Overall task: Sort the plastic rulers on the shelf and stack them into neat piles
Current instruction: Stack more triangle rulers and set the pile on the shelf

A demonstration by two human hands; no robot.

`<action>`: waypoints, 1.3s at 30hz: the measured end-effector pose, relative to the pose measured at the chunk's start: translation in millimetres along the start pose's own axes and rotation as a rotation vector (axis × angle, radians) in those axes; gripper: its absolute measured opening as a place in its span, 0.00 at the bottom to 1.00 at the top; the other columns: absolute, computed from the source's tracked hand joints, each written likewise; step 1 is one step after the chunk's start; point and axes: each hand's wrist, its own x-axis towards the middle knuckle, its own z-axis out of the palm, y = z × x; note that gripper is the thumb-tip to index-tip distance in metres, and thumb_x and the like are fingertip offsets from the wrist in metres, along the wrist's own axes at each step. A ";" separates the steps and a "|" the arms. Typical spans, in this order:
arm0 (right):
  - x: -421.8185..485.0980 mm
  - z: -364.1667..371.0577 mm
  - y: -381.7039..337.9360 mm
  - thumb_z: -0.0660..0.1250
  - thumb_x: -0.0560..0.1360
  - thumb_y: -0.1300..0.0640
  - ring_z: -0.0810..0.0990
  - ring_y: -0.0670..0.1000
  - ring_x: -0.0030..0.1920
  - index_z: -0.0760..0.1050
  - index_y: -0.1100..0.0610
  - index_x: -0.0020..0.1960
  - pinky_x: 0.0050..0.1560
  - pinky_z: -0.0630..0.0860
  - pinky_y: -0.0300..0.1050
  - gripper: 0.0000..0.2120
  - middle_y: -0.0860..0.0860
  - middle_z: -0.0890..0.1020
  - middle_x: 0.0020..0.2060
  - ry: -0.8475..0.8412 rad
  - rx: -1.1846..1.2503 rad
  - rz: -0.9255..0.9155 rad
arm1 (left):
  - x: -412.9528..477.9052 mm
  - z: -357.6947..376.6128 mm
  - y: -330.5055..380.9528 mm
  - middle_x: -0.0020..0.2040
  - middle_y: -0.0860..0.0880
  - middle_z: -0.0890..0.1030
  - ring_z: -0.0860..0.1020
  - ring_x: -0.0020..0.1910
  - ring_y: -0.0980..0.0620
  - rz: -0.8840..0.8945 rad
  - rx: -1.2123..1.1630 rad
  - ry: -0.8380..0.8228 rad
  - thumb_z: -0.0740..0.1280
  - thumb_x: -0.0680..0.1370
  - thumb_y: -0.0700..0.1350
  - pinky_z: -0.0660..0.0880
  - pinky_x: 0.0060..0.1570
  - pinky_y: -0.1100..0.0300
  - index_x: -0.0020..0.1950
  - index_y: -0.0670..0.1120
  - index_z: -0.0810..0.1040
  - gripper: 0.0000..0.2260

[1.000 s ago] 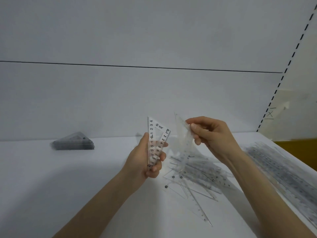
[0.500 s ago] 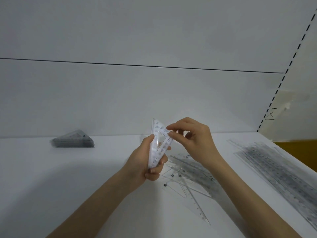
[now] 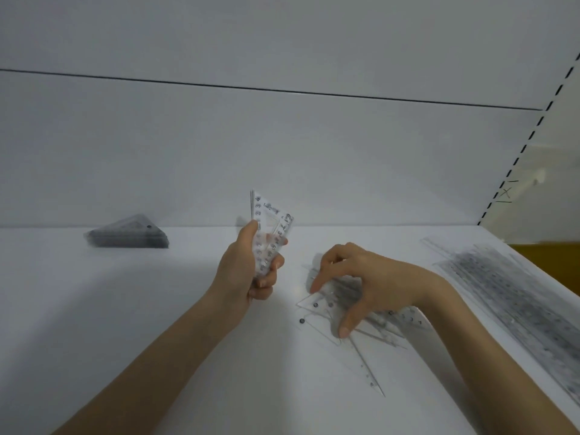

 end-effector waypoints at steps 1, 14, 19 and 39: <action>0.6 1.4 1.3 0.80 0.60 0.46 0.64 0.38 0.59 0.78 0.40 0.55 0.59 0.63 0.30 0.24 0.40 0.69 0.56 0.008 -0.004 -0.005 | -0.6 0.9 -1.1 0.26 0.49 0.69 0.58 0.17 0.56 -0.001 0.008 0.001 0.49 0.81 0.57 0.54 0.20 0.72 0.50 0.42 0.75 0.23; -10.8 -28.2 9.0 0.70 0.72 0.68 0.74 0.48 0.28 0.80 0.63 0.42 0.28 0.68 0.37 0.03 0.56 0.81 0.30 0.577 0.813 -0.012 | 1.2 2.2 -1.6 0.27 0.47 0.71 0.61 0.18 0.54 0.018 0.085 0.054 0.50 0.81 0.57 0.55 0.22 0.70 0.49 0.42 0.76 0.22; 12.0 -8.1 -16.9 0.69 0.71 0.69 0.79 0.48 0.29 0.80 0.63 0.42 0.33 0.76 0.36 0.03 0.56 0.83 0.31 0.648 1.011 -0.042 | -6.2 16.2 -4.3 0.27 0.47 0.72 0.62 0.19 0.53 -0.055 0.036 -0.042 0.51 0.81 0.56 0.56 0.23 0.69 0.48 0.44 0.75 0.19; 19.1 -11.0 0.4 0.75 0.68 0.47 0.75 0.42 0.42 0.80 0.46 0.48 0.40 0.68 0.33 0.10 0.42 0.80 0.41 0.539 0.233 0.021 | -6.1 9.1 -0.2 0.30 0.48 0.68 0.56 0.20 0.56 -0.060 0.027 -0.153 0.51 0.80 0.58 0.53 0.20 0.70 0.48 0.44 0.74 0.21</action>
